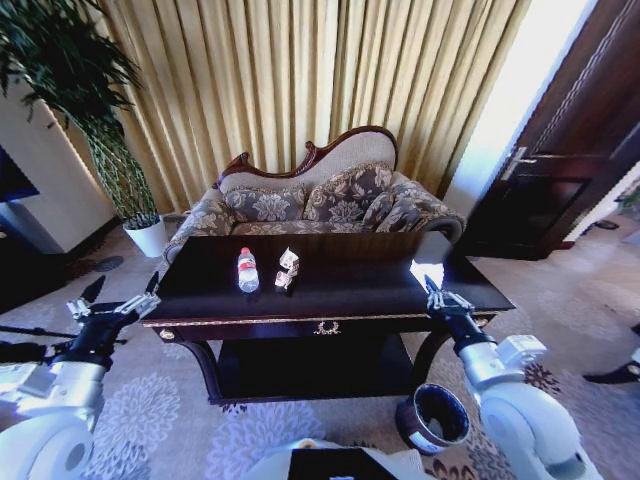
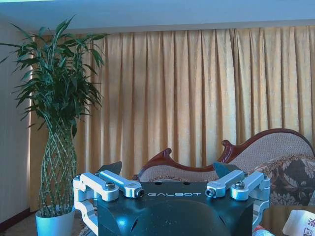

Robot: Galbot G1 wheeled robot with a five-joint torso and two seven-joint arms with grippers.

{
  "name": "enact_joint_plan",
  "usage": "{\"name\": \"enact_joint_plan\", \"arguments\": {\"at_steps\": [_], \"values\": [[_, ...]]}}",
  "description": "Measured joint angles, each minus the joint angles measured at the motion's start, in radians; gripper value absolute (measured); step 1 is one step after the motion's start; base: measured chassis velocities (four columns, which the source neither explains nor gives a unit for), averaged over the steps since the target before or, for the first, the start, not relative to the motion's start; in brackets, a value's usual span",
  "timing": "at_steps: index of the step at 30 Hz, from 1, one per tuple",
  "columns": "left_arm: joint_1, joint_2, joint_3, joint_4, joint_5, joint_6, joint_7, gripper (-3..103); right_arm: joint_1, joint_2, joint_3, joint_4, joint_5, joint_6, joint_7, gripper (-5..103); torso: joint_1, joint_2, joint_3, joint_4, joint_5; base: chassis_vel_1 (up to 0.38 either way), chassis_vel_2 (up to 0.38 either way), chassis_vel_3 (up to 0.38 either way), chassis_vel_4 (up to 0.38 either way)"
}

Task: Move to the front of the table and place the trash on the table into the trash bin.

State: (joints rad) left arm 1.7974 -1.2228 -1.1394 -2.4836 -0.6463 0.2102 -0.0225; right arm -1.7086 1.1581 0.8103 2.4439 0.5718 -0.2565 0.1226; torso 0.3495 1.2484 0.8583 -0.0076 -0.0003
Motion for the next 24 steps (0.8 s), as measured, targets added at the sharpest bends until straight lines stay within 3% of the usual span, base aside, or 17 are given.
{"name": "enact_joint_plan", "arguments": {"at_steps": [11, 24], "values": [[0.001, -0.003, 0.002, -0.001, 0.001, 0.000, 0.002, 100, -0.002, 0.001, -0.003, -0.006, -0.003, 0.005, 0.000, 0, 0.000, 0.000, 0.000, 0.0000, 0.0001, 0.028, -0.037, -0.031, 0.041], [0.002, -0.004, 0.002, -0.004, 0.002, -0.001, 0.009, 100, -0.006, 0.007, -0.007, -0.014, -0.007, 0.013, -0.001, 0, 0.000, 0.000, 0.000, 0.0001, 0.0001, 0.119, -0.106, -0.106, 0.117]]}}
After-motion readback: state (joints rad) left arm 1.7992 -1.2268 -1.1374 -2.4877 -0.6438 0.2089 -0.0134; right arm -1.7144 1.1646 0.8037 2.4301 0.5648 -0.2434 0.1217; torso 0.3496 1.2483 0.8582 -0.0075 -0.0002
